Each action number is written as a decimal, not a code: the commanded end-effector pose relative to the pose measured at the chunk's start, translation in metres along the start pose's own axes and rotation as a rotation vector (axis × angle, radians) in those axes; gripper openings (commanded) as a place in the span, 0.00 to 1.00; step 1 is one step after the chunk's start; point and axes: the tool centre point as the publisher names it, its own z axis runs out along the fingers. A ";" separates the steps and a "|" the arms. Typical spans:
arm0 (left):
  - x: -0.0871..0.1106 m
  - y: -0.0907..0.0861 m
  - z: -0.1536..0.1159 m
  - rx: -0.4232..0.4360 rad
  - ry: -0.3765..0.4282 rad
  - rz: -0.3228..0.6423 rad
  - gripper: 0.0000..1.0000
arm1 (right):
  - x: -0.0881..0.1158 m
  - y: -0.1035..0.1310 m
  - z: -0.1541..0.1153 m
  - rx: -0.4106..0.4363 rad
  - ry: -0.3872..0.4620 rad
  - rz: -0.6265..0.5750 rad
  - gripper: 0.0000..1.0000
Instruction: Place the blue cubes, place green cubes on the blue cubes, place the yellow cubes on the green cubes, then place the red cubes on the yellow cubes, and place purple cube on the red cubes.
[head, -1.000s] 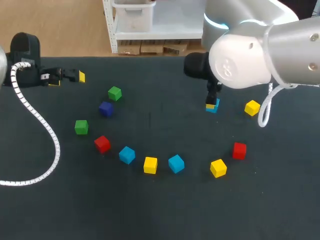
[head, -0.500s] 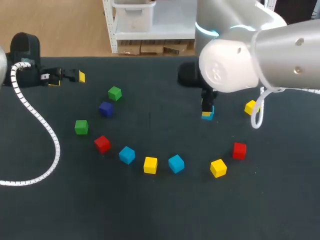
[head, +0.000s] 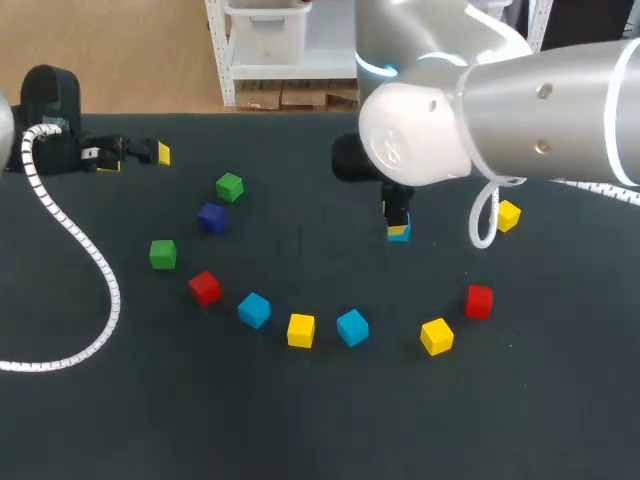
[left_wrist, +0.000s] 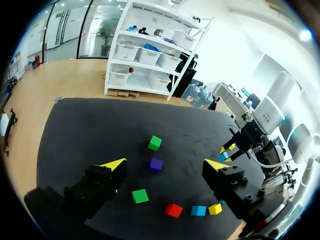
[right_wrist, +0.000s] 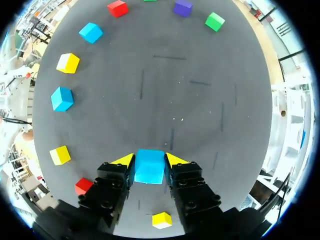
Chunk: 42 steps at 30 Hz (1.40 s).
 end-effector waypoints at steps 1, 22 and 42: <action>0.000 0.000 0.000 0.000 0.000 0.000 1.00 | -0.007 -0.012 0.002 -0.017 0.015 -0.005 0.00; 0.000 0.000 0.000 0.000 0.000 0.000 1.00 | -0.011 -0.026 0.011 -0.061 0.018 0.027 0.00; 0.000 0.000 0.000 0.000 0.000 0.000 1.00 | -0.011 -0.020 0.020 -0.090 0.020 0.009 0.00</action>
